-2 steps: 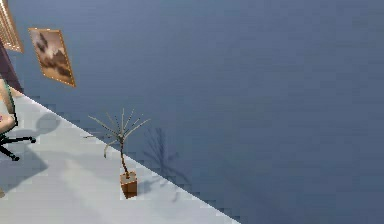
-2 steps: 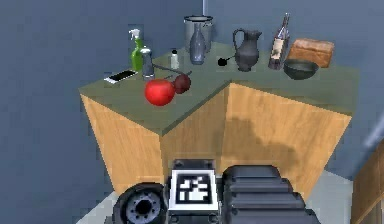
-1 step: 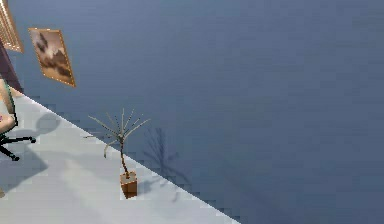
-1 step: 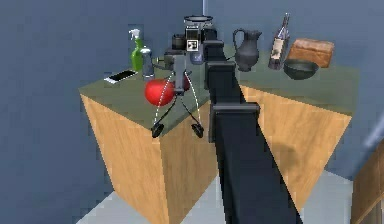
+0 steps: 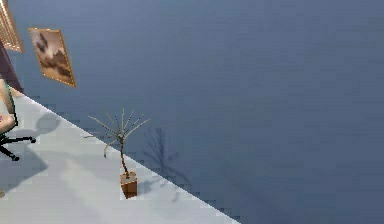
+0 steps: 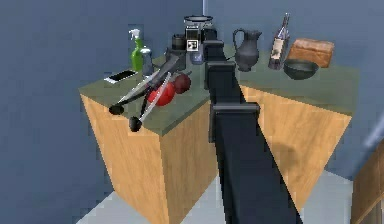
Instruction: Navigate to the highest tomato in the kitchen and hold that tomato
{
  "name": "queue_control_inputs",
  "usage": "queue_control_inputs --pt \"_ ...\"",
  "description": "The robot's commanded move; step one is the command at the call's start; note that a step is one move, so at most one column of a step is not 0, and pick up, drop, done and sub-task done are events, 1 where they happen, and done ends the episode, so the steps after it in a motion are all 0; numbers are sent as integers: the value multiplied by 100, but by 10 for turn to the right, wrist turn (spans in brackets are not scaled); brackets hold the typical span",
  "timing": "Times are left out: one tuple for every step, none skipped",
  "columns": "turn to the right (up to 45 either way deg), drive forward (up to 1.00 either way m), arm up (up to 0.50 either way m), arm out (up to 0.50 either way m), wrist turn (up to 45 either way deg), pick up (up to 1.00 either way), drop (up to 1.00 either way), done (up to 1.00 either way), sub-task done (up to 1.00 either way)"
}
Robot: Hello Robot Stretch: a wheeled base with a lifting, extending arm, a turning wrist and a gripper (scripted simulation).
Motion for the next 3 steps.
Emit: queue_control_inputs --pt "0 0 0 0 450 0 0 0 0" --pt "0 0 0 0 450 0 0 0 0" --pt "0 0 0 0 120 0 0 0 0"
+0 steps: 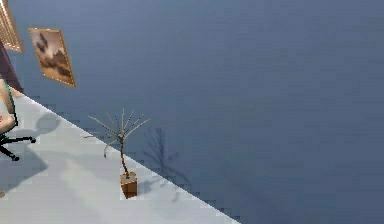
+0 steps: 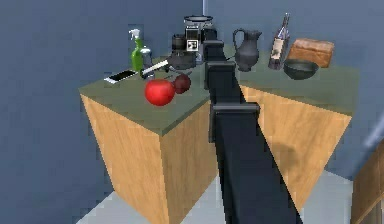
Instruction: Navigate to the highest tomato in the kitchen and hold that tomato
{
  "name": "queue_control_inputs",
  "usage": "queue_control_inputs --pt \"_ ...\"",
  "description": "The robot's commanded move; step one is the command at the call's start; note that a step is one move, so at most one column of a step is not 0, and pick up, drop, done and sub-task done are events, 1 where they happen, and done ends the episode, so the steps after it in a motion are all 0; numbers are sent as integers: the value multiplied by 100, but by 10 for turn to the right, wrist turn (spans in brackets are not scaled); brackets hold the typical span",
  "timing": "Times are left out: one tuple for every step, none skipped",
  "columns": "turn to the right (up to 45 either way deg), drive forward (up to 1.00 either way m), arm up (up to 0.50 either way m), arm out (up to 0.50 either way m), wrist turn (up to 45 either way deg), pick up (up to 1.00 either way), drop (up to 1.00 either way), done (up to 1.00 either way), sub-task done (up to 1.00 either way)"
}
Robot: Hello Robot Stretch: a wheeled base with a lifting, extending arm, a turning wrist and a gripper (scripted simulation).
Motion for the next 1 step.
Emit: queue_control_inputs --pt "0 0 -10 0 0 0 0 0 0"
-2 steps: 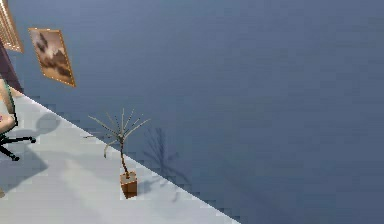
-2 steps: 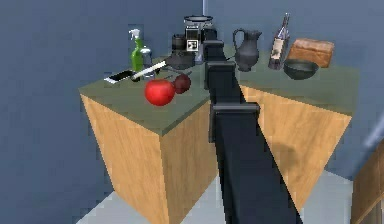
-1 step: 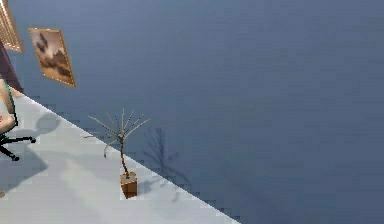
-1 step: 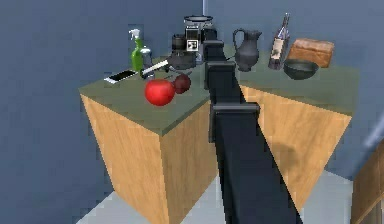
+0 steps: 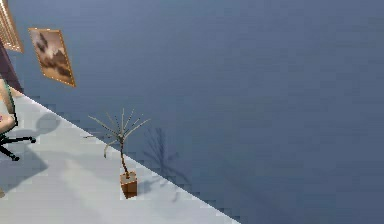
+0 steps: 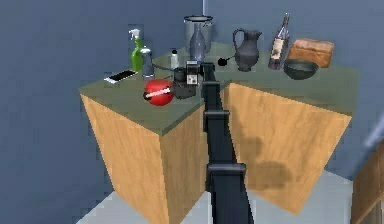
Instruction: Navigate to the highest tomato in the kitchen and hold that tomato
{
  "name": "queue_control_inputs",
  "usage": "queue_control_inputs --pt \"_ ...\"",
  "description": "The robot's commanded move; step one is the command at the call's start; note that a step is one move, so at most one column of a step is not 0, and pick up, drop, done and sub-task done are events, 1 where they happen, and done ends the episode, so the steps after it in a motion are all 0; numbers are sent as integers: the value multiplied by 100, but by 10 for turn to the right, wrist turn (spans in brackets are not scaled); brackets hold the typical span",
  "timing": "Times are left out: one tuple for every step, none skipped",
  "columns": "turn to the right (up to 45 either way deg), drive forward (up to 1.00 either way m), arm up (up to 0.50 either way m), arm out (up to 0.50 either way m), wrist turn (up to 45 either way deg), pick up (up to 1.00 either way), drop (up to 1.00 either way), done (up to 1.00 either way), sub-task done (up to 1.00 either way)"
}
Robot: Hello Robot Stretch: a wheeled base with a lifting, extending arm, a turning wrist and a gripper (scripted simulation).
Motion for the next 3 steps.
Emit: queue_control_inputs --pt "0 0 0 0 0 100 0 0 0" --pt "0 0 10 0 0 0 0 0 0" --pt "0 0 0 0 0 0 0 100 0"
